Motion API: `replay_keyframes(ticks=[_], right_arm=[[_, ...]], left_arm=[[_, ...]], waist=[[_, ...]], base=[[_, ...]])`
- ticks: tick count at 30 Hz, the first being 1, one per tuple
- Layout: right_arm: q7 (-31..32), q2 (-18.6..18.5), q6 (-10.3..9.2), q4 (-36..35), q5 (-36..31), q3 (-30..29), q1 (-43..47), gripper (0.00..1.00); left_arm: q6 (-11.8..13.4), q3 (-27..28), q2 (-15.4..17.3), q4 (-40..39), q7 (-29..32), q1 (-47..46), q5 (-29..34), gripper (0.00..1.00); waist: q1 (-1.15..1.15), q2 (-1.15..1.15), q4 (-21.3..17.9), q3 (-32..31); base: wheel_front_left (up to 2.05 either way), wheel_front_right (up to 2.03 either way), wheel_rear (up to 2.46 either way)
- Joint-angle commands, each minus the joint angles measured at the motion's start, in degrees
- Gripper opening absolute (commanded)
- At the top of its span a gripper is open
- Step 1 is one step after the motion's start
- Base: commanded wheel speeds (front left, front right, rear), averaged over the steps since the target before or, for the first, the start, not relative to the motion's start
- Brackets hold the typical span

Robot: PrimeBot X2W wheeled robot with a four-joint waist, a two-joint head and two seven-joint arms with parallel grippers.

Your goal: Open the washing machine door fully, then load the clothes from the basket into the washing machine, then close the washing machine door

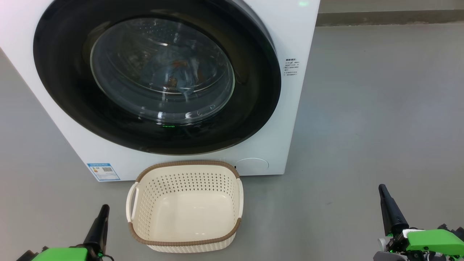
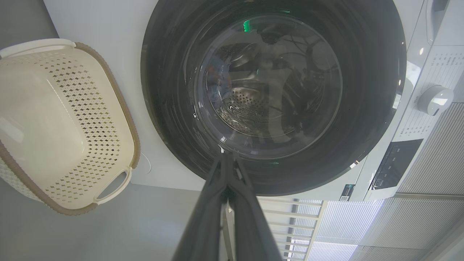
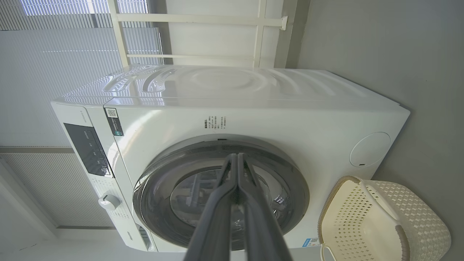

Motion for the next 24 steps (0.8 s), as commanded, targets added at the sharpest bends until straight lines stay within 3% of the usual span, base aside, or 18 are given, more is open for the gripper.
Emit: replay_keyframes(ticks=[1, 24], right_arm=[[0.43, -0.73, -0.08, -1.44, 0.67, 1.43, -2.25, 0.0], [0.43, -0.73, -0.08, -1.44, 0.67, 1.44, -2.25, 0.0]], left_arm=[[-0.41, 2.05, 0.67, -1.1, 0.27, -2.36, -0.1, 0.0], [-0.41, 2.1, 0.63, -1.1, 0.31, -2.37, -0.05, 0.0]], waist=[[0.0, 0.0, 0.0, 0.0], [0.0, 0.0, 0.0, 0.0]], base=[[0.0, 0.0, 0.0], [0.0, 0.0, 0.0]])
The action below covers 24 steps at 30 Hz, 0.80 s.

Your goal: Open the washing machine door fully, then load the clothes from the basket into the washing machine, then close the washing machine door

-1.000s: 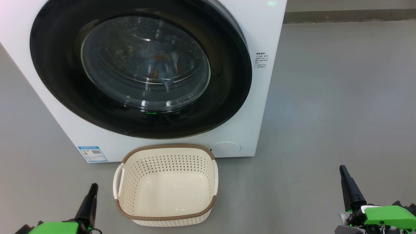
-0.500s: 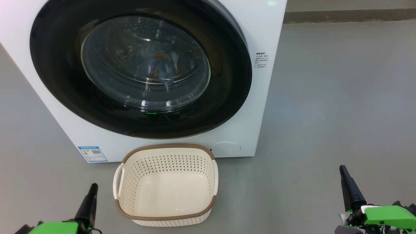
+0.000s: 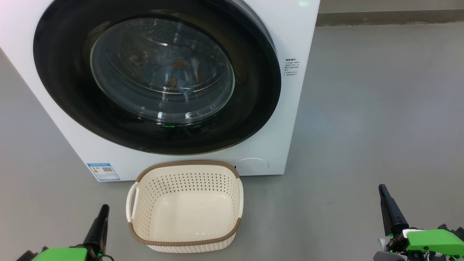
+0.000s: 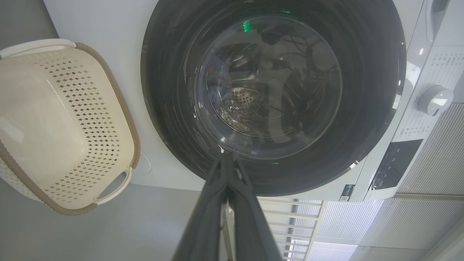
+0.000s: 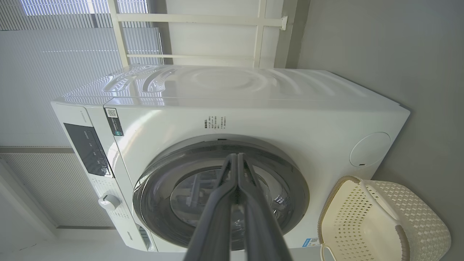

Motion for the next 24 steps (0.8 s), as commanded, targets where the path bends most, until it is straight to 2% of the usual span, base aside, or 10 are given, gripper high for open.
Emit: replay_keyframes(ticks=[1, 24], right_arm=[[0.43, -0.73, -0.08, -1.44, 0.67, 1.44, -2.25, 0.0], [0.43, -0.73, -0.08, -1.44, 0.67, 1.44, -2.25, 0.0]], left_arm=[[-0.41, 2.04, 0.65, -1.1, 0.3, -2.37, -0.05, 0.0], [-0.41, 2.08, 0.62, -1.1, 0.34, -2.37, -0.02, 0.0]], waist=[[0.0, 0.0, 0.0, 0.0], [0.0, 0.0, 0.0, 0.0]], base=[[0.0, 0.0, 0.0], [0.0, 0.0, 0.0]])
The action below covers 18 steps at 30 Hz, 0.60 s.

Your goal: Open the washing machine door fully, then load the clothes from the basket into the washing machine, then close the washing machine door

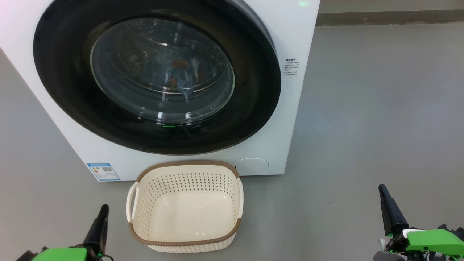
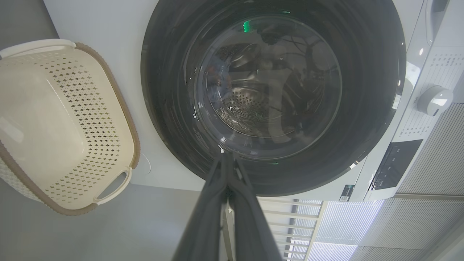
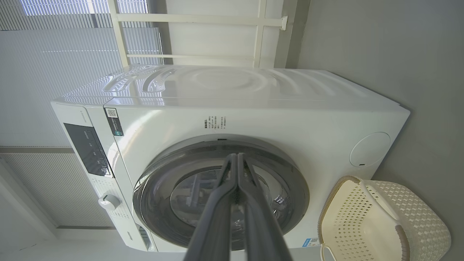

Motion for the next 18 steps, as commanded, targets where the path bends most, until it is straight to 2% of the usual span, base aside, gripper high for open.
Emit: replay_keyframes(ticks=[1, 18], right_arm=[[0.43, -0.73, -0.08, -1.44, 0.67, 1.43, -2.25, 0.0], [0.43, -0.73, -0.08, -1.44, 0.68, 1.43, -2.25, 0.0]], left_arm=[[-0.41, 2.05, 0.63, -1.1, 0.34, -2.37, -0.02, 0.0], [-0.41, 2.07, 0.62, -1.1, 0.35, -2.37, 0.0, 0.0]], waist=[[0.0, 0.0, 0.0, 0.0], [0.0, 0.0, 0.0, 0.0]], base=[[0.0, 0.0, 0.0], [0.0, 0.0, 0.0]])
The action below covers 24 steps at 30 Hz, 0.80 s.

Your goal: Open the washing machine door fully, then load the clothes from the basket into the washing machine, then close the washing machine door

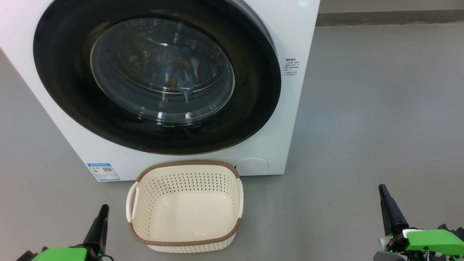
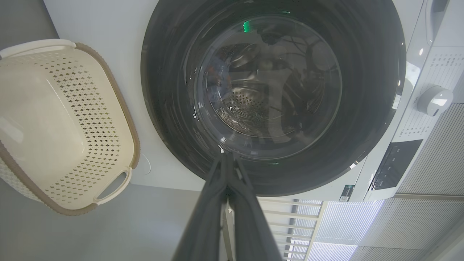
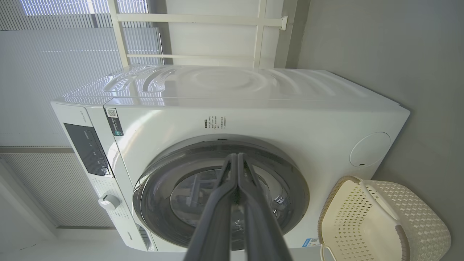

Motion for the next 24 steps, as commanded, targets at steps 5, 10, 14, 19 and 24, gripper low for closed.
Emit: replay_keyframes(ticks=[5, 10, 14, 19, 24], right_arm=[[0.43, -0.73, -0.08, -1.44, 0.68, 1.43, -2.25, 0.0], [0.43, -0.73, -0.08, -1.44, 0.68, 1.43, -2.25, 0.0], [0.43, -0.73, -0.08, -1.44, 0.68, 1.43, -2.25, 0.0], [0.43, -0.73, -0.08, -1.44, 0.68, 1.43, -2.25, 0.0], [0.43, -0.73, -0.08, -1.44, 0.68, 1.43, -2.25, 0.0]], left_arm=[[-0.41, 2.05, 0.63, -1.1, 0.36, -2.37, 0.0, 0.0], [-0.41, 2.06, 0.62, -1.1, 0.36, -2.37, 0.01, 0.0], [-0.41, 2.06, 0.62, -1.1, 0.36, -2.38, 0.01, 0.0], [-0.41, 2.06, 0.62, -1.1, 0.37, -2.38, 0.01, 0.0], [-0.41, 2.07, 0.62, -1.1, 0.37, -2.38, 0.02, 0.0]], waist=[[0.0, 0.0, 0.0, 0.0], [0.0, 0.0, 0.0, 0.0], [0.0, 0.0, 0.0, 0.0], [0.0, 0.0, 0.0, 0.0], [0.0, 0.0, 0.0, 0.0]], base=[[0.0, 0.0, 0.0], [0.0, 0.0, 0.0], [0.0, 0.0, 0.0], [0.0, 0.0, 0.0], [0.0, 0.0, 0.0]])
